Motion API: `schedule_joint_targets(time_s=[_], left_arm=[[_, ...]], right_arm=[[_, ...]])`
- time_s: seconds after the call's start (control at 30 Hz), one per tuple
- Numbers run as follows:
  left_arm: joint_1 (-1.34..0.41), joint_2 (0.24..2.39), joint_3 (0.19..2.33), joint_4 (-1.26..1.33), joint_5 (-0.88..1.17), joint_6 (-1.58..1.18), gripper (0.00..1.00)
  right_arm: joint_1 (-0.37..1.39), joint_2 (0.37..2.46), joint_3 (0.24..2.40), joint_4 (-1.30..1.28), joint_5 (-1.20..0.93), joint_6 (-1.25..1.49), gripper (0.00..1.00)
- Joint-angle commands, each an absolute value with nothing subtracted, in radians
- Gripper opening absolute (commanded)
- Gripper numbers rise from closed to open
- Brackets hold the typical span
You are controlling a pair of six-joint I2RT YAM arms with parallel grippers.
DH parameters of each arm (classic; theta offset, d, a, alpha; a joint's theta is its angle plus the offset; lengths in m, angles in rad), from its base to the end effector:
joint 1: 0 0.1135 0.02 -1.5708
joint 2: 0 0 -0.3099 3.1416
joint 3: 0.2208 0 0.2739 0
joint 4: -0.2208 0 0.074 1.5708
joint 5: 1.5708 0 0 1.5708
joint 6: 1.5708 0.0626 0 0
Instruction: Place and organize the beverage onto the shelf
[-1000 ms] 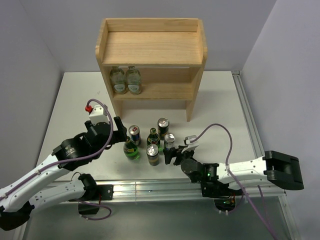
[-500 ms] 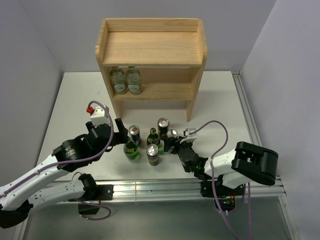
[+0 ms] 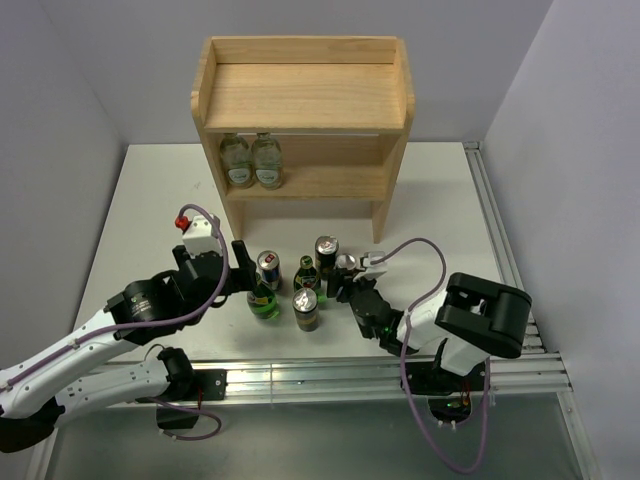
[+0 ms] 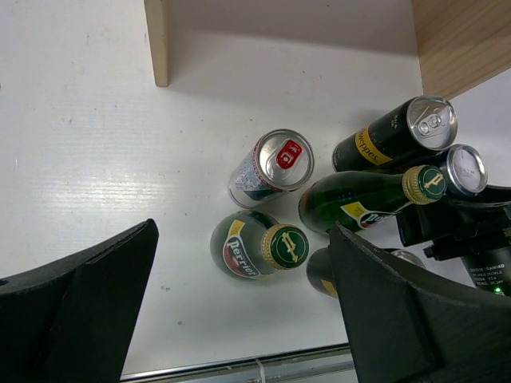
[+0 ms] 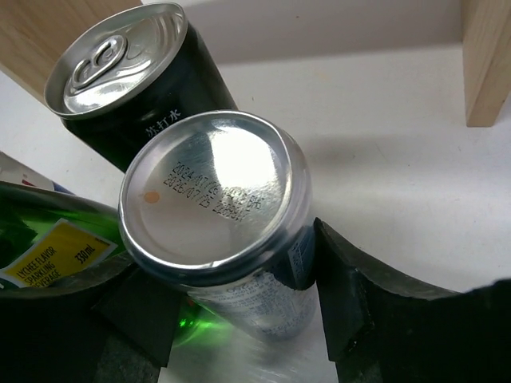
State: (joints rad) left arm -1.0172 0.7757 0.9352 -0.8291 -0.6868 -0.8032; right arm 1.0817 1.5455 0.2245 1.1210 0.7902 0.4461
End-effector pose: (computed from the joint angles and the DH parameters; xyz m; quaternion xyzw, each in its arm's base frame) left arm 0.1121 -0.1059 0.3562 -0.0553 0.8584 -0.1378 0.4909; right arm 0.1577 0.2016 0.1557 0.0082 0.7549 0.1889 0.6280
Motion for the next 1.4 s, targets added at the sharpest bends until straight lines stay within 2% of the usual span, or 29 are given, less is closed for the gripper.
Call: schedule_joint_targets(time_s=[0.0, 0.07, 0.13, 0.17, 0.27, 0.33, 0.5, 0.73, 0.9, 1.37], left_arm=[[-1.026, 0.767, 0.965, -0.822, -0.710, -0.811, 0.96], [-1.026, 0.767, 0.965, -0.822, -0.709, -0.811, 0.96], [-1.028, 0.764, 0.965, -0.822, -0.709, -0.813, 0.96], [-1.028, 0.764, 0.965, -0.822, -0.710, -0.815, 0.96], [-1.029, 0.756, 0.966, -0.827, -0.713, -0.818, 0.96], [-1.029, 0.750, 0.965, -0.827, -0.712, -0.818, 0.96], [-1.029, 0.736, 0.963, -0.822, -0.709, -0.818, 0.96], [-1.031, 0.732, 0.960, -0.827, -0.706, -0.824, 0.96], [-1.042, 0.721, 0.957, -0.831, -0.712, -0.834, 0.96], [-1.092, 0.724, 0.963, -0.864, -0.749, -0.864, 0.96]], right_arm=[[1.077, 1.449, 0.247, 1.049, 0.811, 0.451, 0.18], [1.080, 1.347, 0.265, 0.912, 0.859, 0.475, 0.07], [1.100, 1.165, 0.319, 0.668, 0.906, 0.498, 0.00], [1.101, 1.041, 0.336, 0.596, 0.940, 0.502, 0.00], [1.101, 0.852, 0.425, 0.405, 0.945, 0.431, 0.00], [1.094, 0.816, 0.521, 0.324, 0.956, 0.379, 0.00], [1.026, 0.886, 0.759, 0.219, 0.913, 0.258, 0.00], [0.835, 1.077, 0.940, 0.222, 0.740, 0.245, 0.00], [0.715, 1.222, 1.057, 0.236, 0.690, 0.238, 0.00], [0.611, 1.407, 1.184, 0.270, 0.672, 0.216, 0.00]])
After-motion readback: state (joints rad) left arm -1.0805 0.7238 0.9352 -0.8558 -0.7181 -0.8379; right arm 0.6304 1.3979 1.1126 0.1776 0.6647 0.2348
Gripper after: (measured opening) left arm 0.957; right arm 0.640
